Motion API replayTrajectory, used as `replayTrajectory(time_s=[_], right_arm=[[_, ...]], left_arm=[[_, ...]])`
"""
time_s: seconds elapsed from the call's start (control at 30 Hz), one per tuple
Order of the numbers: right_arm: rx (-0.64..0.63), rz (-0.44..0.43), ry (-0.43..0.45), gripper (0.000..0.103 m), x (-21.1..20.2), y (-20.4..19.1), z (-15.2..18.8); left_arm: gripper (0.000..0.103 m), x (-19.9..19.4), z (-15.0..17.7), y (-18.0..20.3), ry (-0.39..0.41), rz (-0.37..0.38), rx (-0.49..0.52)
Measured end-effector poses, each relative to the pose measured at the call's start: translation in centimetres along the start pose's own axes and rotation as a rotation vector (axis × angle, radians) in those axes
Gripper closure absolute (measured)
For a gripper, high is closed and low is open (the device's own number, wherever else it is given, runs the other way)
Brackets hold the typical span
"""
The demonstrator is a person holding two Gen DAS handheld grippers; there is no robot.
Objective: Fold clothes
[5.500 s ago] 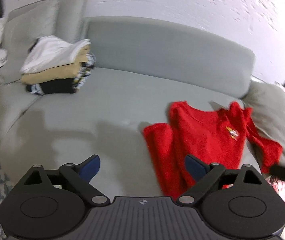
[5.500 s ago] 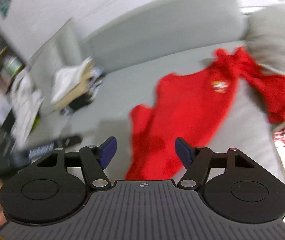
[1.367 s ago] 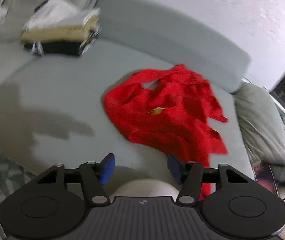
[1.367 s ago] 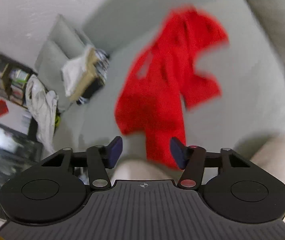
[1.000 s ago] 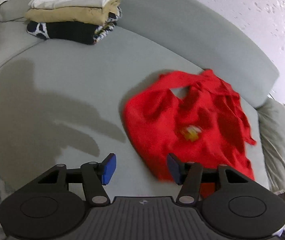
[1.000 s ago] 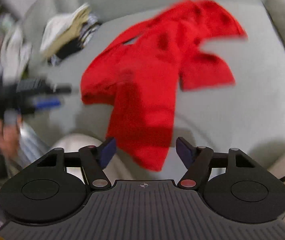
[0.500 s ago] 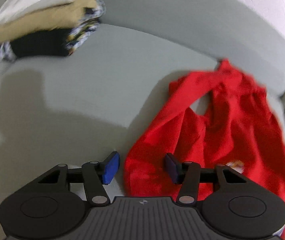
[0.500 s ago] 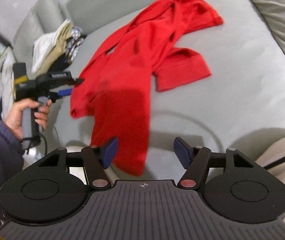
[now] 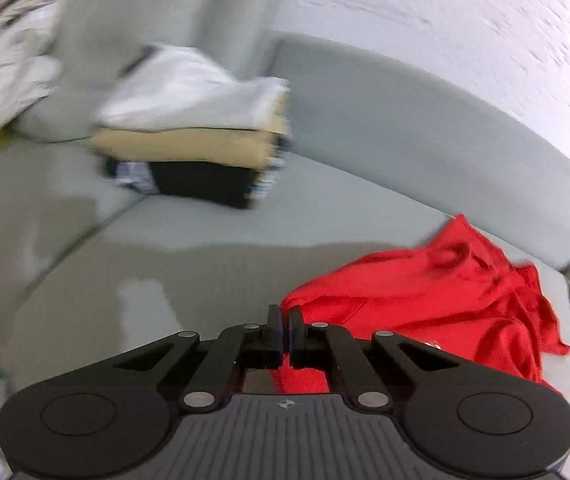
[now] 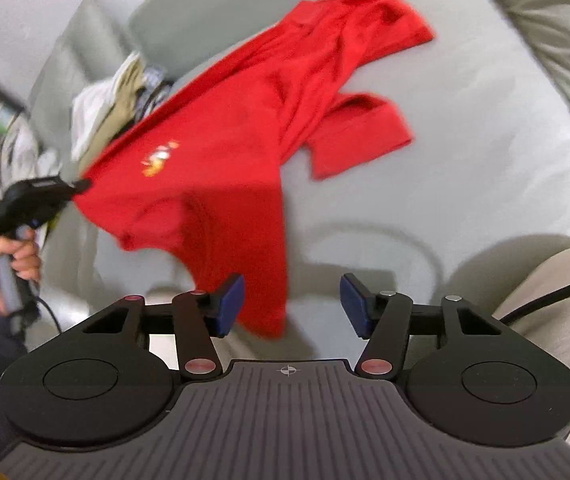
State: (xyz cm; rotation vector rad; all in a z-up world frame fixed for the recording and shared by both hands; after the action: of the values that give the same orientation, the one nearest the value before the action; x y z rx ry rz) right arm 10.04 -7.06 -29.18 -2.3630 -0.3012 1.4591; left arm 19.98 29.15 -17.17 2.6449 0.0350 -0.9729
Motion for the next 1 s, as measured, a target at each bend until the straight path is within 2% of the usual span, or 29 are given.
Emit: replayTrajectory(time_s=[0.07,0.13,0.23,0.3,0.37,0.43,0.47,0.57,0.63,0.7,0.77,0.8,0.87,0.93,0.97,1.0], right_arm=[[-0.066,-0.01,-0.016,0.04,0.5,-1.1,0.5],[-0.158,0.014,0.004,0.041,1.4,-2.3,0.8],[-0.294,0.034,0.077,0.049,2.3,-4.1,0.5],[-0.371,0.041,0.072,0.1,2.8,-4.9,0.3],[-0.351,0.065,0.055,0.1,2.7,-5.0,-0.5],[-0.302,0.119,0.115,0.101,1.2,-4.3,-3.2],[-0.272,0.152,0.168,0.101,0.0,-3.6,-5.6],[-0.158,0.248,0.377,0.101,-6.2,-1.4,-15.3],[-0.105,0.276,0.525,0.101,-12.7,-1.3,-19.5],[-0.052,0.304,0.671,0.101,-19.3,-1.1,-23.6],[-0.084,0.368,0.738,0.101,-23.5,-0.6,-23.5],[-0.102,0.405,0.757,0.1,-25.2,-0.2,-23.0],[-0.113,0.441,0.685,0.1,-25.2,1.7,-20.7],[-0.097,0.454,0.509,0.1,-21.2,5.0,-17.3],[-0.09,0.46,0.421,0.097,-19.2,6.6,-15.5],[-0.08,0.465,0.333,0.084,-17.3,8.2,-13.7]], left_arm=[[0.102,-1.1,0.8,-1.7,-0.014,-0.001,-0.043],[0.102,-1.3,2.0,-2.1,-0.038,0.013,-0.062],[0.102,-1.2,2.8,-2.2,-0.058,0.014,-0.072],[0.102,-1.0,2.8,-2.0,-0.066,0.017,-0.089],[0.102,-0.7,2.1,-1.5,-0.077,0.015,-0.123],[0.102,-0.7,1.1,-0.9,-0.101,0.026,-0.208],[0.102,-0.9,0.4,0.0,-0.106,0.057,-0.255],[0.102,-2.2,-3.2,5.1,-0.061,0.244,-0.331],[0.102,-4.7,-5.5,9.6,0.005,0.358,-0.302],[0.102,-7.0,-6.5,13.4,0.051,0.438,-0.264],[0.102,-8.3,-5.3,16.1,0.042,0.482,-0.22],[0.101,-8.3,-4.1,16.6,0.02,0.48,-0.198],[0.101,-7.4,-0.3,16.8,-0.054,0.435,-0.154],[0.101,-5.3,4.5,15.5,-0.162,0.357,-0.14],[0.101,-4.7,6.3,14.8,-0.199,0.321,-0.146],[0.102,-4.2,8.0,14.0,-0.237,0.284,-0.153]])
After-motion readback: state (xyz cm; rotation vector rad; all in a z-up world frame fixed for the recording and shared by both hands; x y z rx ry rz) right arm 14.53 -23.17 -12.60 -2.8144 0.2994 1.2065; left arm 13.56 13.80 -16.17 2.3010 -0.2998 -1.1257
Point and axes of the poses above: each gripper's, at about its wrist camera, not at the fingertips, and x roughly the way its jaws point, y to its right, z to its underside, the point moved 9 cm from there along x, roughly the way its jaws point, and after that the axes turned 10 degrees about z, right-handed, at the moved point
